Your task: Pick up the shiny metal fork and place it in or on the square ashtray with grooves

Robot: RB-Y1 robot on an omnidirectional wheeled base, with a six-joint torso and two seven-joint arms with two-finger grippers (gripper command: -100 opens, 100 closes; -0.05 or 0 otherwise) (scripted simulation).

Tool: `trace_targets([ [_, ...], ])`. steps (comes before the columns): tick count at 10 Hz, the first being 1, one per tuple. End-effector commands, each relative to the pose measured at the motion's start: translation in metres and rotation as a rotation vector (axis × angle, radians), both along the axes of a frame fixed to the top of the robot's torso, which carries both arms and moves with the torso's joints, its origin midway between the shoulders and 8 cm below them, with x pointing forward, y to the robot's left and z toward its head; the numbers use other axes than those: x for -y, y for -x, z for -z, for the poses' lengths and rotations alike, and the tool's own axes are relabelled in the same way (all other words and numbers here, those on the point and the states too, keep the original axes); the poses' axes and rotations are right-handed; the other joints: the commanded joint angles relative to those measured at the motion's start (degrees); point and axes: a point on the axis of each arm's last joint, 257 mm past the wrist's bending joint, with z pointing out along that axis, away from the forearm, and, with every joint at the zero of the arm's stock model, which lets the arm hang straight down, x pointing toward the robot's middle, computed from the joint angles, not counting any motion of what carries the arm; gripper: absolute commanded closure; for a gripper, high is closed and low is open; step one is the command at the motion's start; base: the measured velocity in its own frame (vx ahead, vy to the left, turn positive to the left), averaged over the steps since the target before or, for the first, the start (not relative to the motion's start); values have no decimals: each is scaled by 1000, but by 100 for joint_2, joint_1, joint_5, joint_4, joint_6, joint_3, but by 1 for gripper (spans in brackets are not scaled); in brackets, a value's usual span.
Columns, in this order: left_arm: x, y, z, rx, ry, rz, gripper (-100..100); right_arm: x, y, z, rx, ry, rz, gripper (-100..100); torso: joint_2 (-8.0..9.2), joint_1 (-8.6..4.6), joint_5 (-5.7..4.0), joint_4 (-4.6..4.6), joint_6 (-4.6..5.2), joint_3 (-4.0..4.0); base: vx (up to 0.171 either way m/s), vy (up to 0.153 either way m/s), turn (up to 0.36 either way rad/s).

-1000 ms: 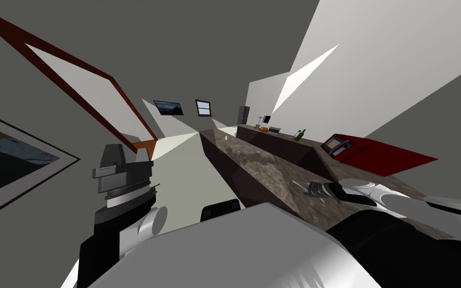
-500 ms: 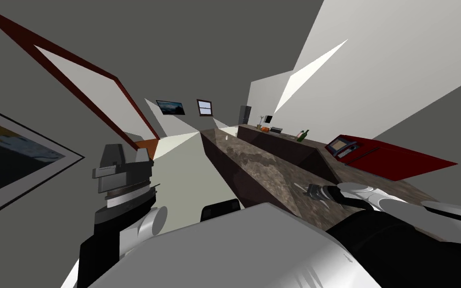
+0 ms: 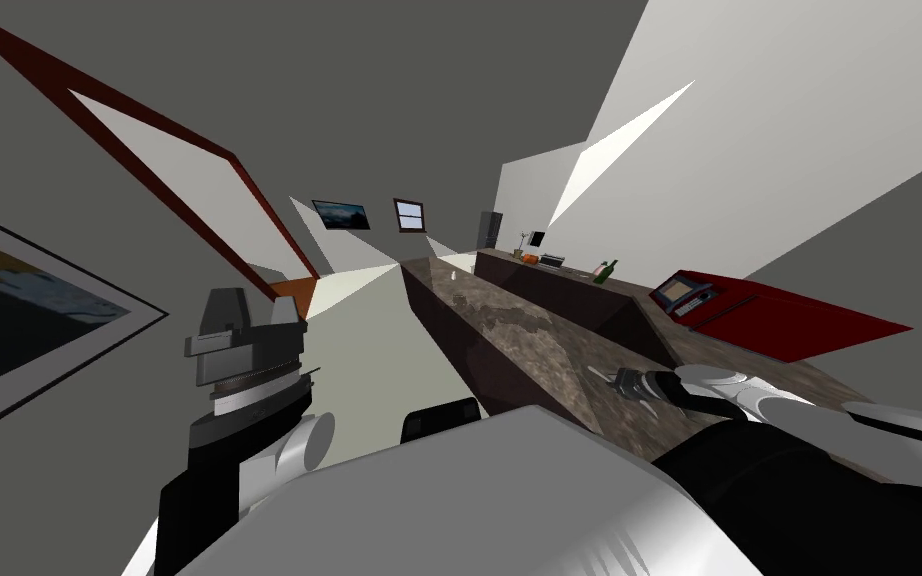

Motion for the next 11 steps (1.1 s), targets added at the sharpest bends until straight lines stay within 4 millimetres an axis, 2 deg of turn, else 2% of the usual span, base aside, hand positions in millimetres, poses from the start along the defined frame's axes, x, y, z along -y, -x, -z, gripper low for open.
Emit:
trace_targets([
  [1, 0, 0, 0, 0, 0, 0, 0, 3, -6, -12, -3, -1, -9, 100, 0, 0, 0, 0, 0, 0, -15, 33, -86],
  [3, 0, 0, 0, 0, 0, 0, 0, 4, -5, -11, -3, 2, -10, 100, 10, 20, 6, 2, 5, 6, -14, 36, -47],
  [4, 0, 0, 0, 0, 0, 0, 0, 4, -6, -11, -4, 0, -9, 0, 7, 13, 4, 2, 2, 5, 0, 0, 0],
  [5, 0, 0, 0, 0, 0, 0, 0, 18, -11, -31, 1, 31, -4, 100, 4, 6, 2, 1, 2, 3, -36, 19, 60],
  [6, 0, 0, 0, 0, 0, 0, 0, 26, -11, -41, -3, 45, 3, 100, 9, 9, 11, 4, -4, 6, -88, 18, 111],
  [7, 0, 0, 0, 0, 0, 0, 0, 26, -11, -41, -3, 45, 3, 100, 24, 11, 11, 7, -2, 14, -76, 10, 33],
  [9, 0, 0, 0, 0, 0, 0, 0, 37, -9, -58, -12, 65, 18, 100, 33, 14, 12, 8, 2, 20, -87, 13, 75],
  [10, 0, 0, 0, 0, 0, 0, 0, 48, -6, -74, -23, 82, 34, 100, 37, 17, 15, 10, -2, 22, -137, -31, 144],
  [11, 0, 0, 0, 0, 0, 0, 0, 48, -6, -74, -23, 82, 34, 100, 48, 3, 19, 13, -2, 29, -124, -44, 105],
])
